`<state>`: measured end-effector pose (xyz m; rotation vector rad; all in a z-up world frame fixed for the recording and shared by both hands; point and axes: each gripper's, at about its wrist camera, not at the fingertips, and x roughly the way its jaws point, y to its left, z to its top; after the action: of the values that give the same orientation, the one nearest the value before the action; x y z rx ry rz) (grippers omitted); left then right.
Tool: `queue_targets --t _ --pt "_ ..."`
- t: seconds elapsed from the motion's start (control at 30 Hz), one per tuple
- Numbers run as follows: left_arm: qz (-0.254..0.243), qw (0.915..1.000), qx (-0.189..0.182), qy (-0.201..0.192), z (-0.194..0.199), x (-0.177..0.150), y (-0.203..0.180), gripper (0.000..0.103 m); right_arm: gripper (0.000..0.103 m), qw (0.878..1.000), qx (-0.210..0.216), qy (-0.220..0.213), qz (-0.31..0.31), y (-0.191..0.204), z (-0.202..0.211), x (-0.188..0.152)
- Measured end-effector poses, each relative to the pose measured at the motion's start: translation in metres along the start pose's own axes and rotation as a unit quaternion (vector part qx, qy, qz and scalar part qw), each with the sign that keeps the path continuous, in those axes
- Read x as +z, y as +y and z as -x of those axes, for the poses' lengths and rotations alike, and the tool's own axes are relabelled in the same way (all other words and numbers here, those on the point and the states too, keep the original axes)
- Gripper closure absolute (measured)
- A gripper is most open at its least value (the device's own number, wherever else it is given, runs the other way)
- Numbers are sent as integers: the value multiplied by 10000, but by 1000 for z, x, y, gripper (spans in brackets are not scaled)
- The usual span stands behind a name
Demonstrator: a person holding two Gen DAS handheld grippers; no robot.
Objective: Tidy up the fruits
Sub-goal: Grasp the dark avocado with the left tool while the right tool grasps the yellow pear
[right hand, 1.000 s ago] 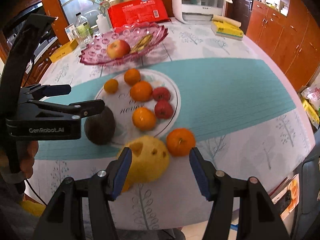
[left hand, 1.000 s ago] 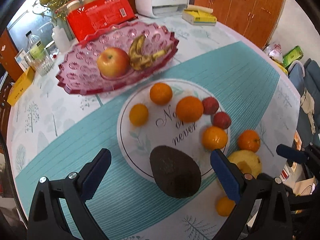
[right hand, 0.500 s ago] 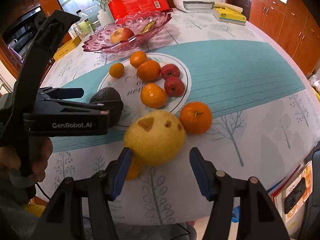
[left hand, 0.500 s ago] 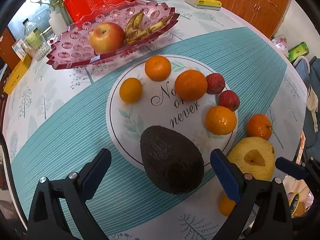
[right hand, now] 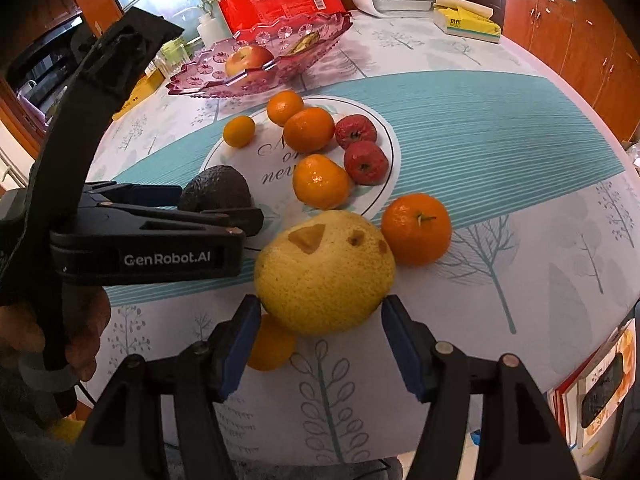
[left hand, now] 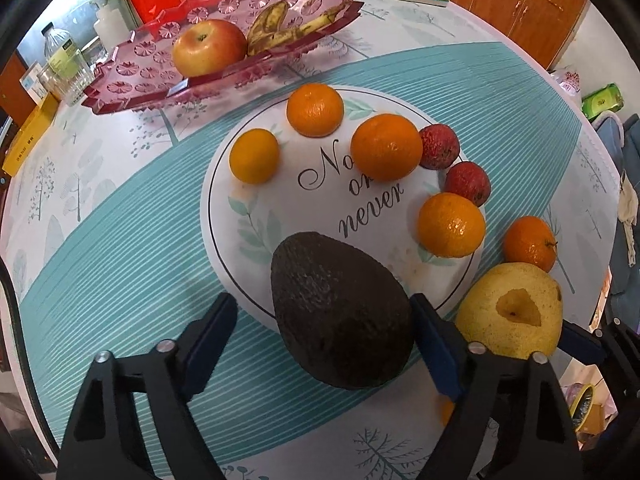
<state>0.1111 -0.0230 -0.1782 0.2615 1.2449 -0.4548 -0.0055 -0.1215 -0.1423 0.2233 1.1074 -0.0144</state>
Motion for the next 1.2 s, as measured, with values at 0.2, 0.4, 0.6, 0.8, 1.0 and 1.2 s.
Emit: queue_targets --t 0.2,0.4,0.6,0.8,1.0,1.2 --pt "138 9995 -282 74 -6 -6 0 35 38 9999 -8 -150 30 1 0 -3" --pt "169 9990 -418 63 -8 -18 -2 44 38 9994 103 -314 -81 -4 2 -8" --pt "201 9986 -481 22 -5 -25 3 45 39 9982 336 -396 -286 -10 0 -11" --pt "368 9973 -627 66 -2 -33 16 45 38 9985 243 -445 -211 -6 1 -7" --pt "406 9970 -655 98 2 -40 22 45 36 9979 278 -426 -398 -7 -5 2" --pt "334 9970 -679 146 -3 -30 23 45 35 9969 298 -359 -629 -9 -13 9"
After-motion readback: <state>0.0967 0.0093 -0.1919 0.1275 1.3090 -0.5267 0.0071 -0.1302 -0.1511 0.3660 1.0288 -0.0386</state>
